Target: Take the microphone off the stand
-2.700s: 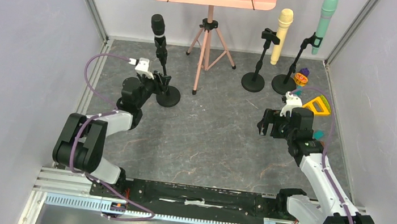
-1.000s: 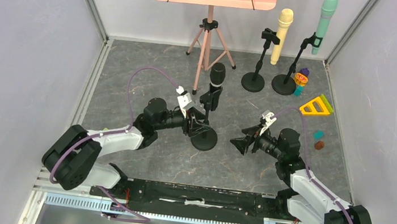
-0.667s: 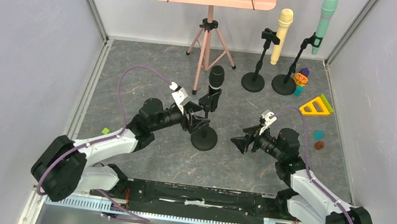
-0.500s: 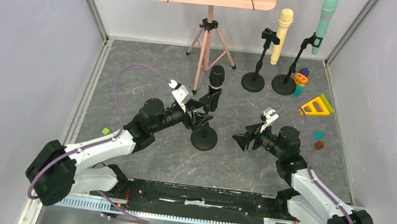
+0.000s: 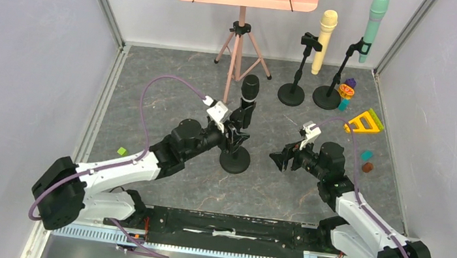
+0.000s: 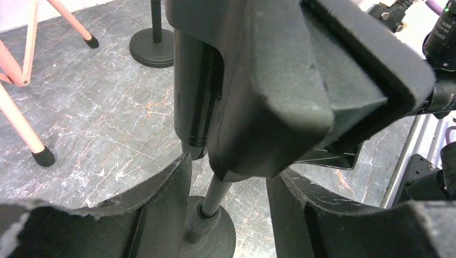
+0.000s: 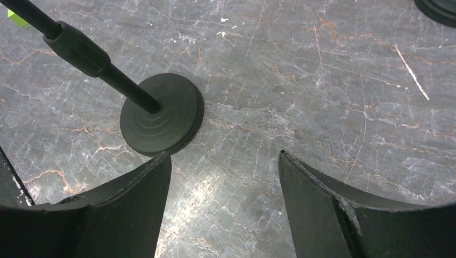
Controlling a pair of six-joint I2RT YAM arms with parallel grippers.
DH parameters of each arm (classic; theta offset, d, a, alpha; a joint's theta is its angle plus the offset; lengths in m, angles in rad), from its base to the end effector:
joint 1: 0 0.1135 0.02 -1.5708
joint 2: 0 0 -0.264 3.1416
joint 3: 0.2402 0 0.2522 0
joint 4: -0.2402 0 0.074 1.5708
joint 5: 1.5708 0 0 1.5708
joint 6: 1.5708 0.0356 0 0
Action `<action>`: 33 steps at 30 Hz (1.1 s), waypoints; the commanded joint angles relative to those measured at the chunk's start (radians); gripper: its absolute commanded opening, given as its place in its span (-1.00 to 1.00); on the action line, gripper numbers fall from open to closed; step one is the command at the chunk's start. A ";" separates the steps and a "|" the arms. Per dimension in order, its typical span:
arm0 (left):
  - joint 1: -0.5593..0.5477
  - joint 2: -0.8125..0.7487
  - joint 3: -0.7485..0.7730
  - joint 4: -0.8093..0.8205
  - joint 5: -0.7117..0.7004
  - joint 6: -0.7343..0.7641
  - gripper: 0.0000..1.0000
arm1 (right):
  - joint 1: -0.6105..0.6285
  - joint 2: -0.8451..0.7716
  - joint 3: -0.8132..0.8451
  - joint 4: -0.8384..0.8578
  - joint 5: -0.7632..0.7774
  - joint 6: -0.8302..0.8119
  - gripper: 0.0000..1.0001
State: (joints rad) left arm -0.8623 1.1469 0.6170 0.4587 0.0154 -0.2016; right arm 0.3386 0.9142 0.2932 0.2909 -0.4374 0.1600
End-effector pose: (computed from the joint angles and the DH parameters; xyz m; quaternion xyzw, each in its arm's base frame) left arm 0.1703 -0.1996 0.2743 0.2423 0.6905 -0.3505 0.5844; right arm 0.1775 0.0785 0.1944 -0.1965 0.7799 0.3111 0.5064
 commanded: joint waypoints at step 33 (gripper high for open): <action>-0.045 0.138 -0.007 0.233 0.298 0.259 -0.96 | 0.140 0.305 -0.171 1.014 -0.270 0.086 0.50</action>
State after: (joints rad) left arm -0.9047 1.2755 0.6029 0.6533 0.1936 0.0074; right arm 0.4492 1.1744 0.1516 0.9360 -0.6384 0.2615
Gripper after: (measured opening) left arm 0.217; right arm 0.751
